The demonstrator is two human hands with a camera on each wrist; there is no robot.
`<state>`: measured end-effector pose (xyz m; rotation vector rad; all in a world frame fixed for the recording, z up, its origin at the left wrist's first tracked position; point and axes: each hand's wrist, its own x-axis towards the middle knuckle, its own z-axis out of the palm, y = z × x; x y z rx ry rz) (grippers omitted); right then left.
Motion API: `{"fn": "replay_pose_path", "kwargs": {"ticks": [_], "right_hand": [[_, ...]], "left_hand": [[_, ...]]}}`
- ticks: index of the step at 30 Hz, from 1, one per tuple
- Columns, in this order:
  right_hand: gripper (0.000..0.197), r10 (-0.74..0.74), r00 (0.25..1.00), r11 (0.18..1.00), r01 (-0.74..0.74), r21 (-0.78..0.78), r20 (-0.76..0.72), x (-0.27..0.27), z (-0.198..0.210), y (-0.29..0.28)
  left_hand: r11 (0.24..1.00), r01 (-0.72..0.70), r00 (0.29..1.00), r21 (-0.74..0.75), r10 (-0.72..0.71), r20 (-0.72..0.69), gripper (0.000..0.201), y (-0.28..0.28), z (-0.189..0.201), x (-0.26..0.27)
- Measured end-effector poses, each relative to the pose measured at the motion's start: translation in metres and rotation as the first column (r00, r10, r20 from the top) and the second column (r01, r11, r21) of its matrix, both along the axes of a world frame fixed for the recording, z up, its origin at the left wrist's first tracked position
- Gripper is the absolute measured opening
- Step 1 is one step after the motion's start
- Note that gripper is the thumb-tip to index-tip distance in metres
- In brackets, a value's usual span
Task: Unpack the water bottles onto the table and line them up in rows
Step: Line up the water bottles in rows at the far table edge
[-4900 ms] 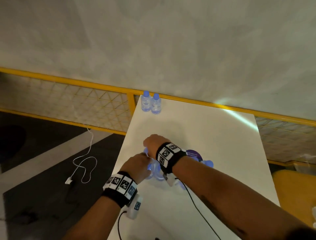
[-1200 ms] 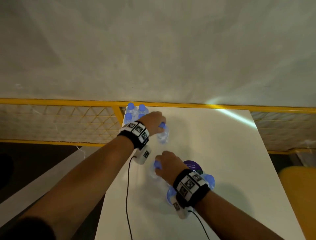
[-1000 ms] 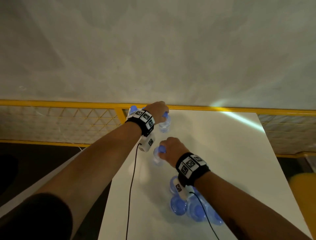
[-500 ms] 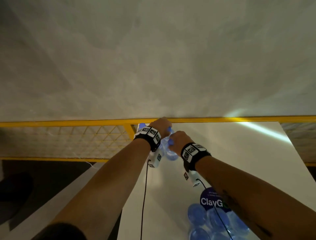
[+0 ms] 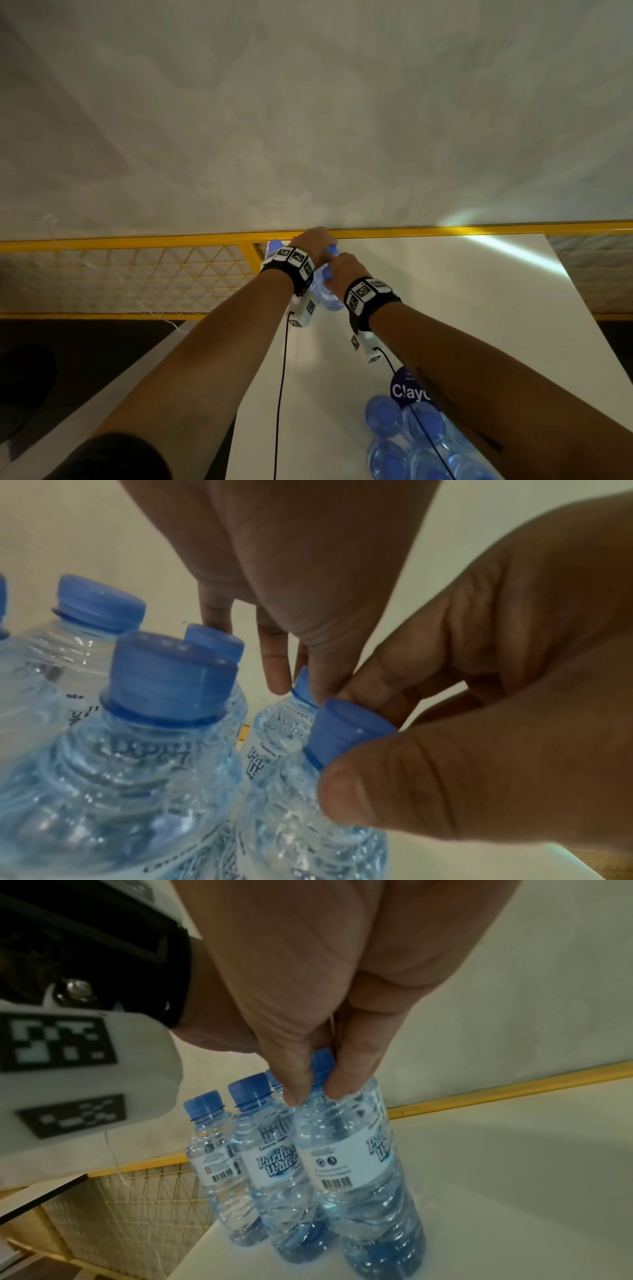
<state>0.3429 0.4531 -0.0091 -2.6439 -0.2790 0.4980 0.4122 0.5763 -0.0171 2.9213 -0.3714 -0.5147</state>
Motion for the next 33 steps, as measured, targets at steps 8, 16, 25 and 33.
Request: {"fn": "replay_pose_path", "kwargs": {"ticks": [8, 16, 25, 33], "right_hand": [[0.044, 0.059, 0.998, 0.998, -0.059, 0.032, 0.017, -0.08, 0.029, -0.063], [0.037, 0.168, 0.972, 0.983, -0.176, -0.04, -0.164, -0.222, 0.039, -0.12], [0.026, 0.279, 0.957, 0.941, -0.289, -0.176, -0.08, -0.286, 0.033, -0.119], [0.022, 0.273, 0.962, 0.934, -0.266, -0.239, 0.0, -0.295, 0.014, -0.118]], "left_hand": [[0.979, -0.002, 0.976, -0.204, 0.046, 0.212, 0.038, 0.005, 0.027, -0.07], [0.917, 0.207, 0.973, -0.342, -0.23, -0.028, 0.034, -0.057, 0.028, -0.219], [0.95, 0.228, 0.942, -0.215, -0.271, -0.198, 0.021, -0.092, 0.008, -0.276], [0.955, 0.195, 0.958, -0.223, -0.234, -0.164, 0.023, -0.09, -0.004, -0.275]]}}
